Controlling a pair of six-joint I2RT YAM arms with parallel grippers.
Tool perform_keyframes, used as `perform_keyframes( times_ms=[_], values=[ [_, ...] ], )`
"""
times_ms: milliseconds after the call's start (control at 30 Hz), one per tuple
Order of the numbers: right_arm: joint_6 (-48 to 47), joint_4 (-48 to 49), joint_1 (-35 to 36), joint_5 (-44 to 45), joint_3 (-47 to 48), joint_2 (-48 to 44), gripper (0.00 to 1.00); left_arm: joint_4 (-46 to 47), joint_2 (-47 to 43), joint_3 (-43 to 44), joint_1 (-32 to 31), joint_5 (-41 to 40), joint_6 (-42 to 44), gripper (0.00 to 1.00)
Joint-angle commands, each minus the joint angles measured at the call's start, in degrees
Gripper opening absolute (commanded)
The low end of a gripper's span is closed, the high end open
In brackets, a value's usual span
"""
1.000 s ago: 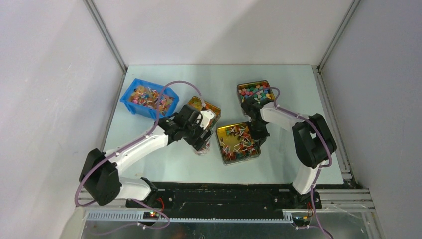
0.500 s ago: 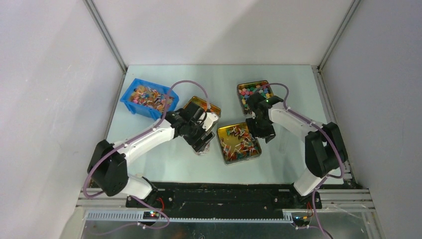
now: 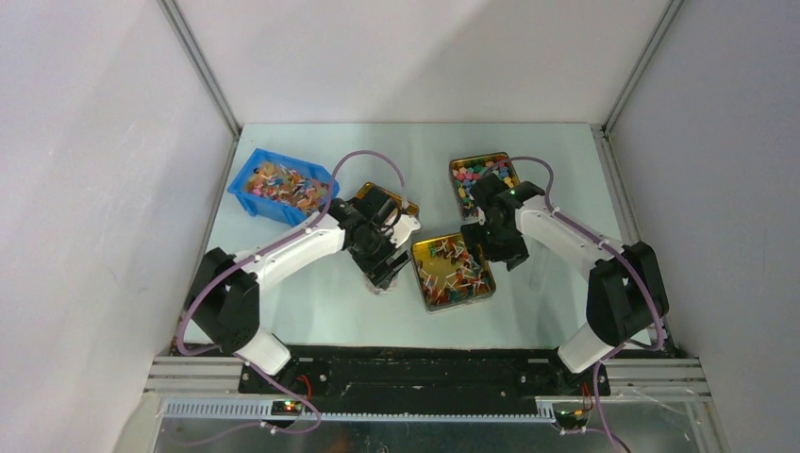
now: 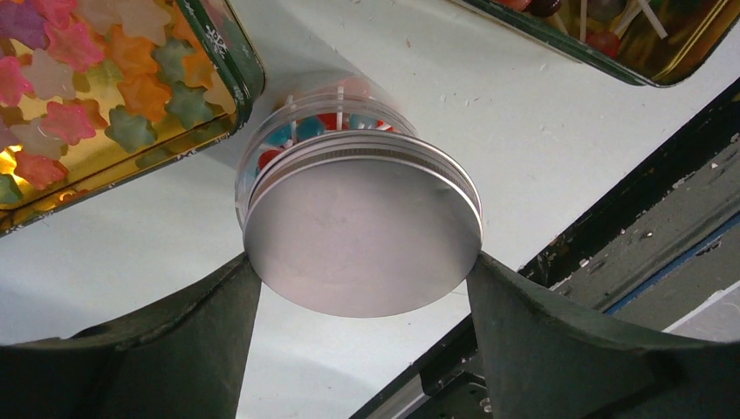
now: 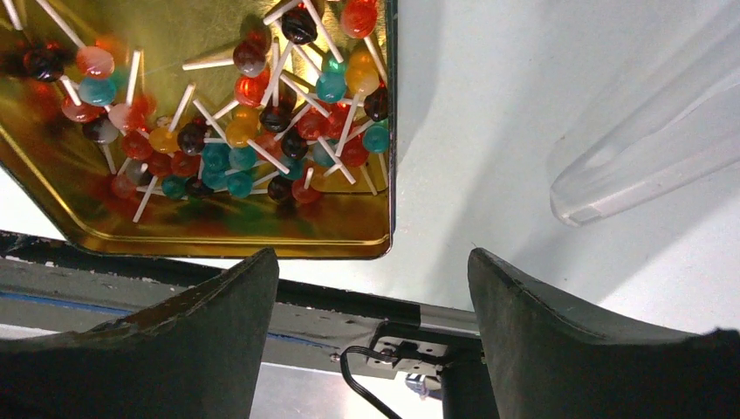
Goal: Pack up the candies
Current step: Close the bottle lid on the packing bottle.
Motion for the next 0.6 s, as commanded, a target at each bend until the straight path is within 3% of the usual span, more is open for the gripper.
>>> perform_keyframes(
  times_ms=[0,567],
  values=[
    [-0.78,-0.51,0.25,-1.18,0.35,-2.76,0.83,-2.24,0.17,2.66,0.20,-0.26,1.18,0.65],
    [-1.35,-0.74,0.85,-1.81,0.25,-2.61,0.83,-1.53,2.57,3.37,-1.28,-3.95,0.82,0.65]
  ],
)
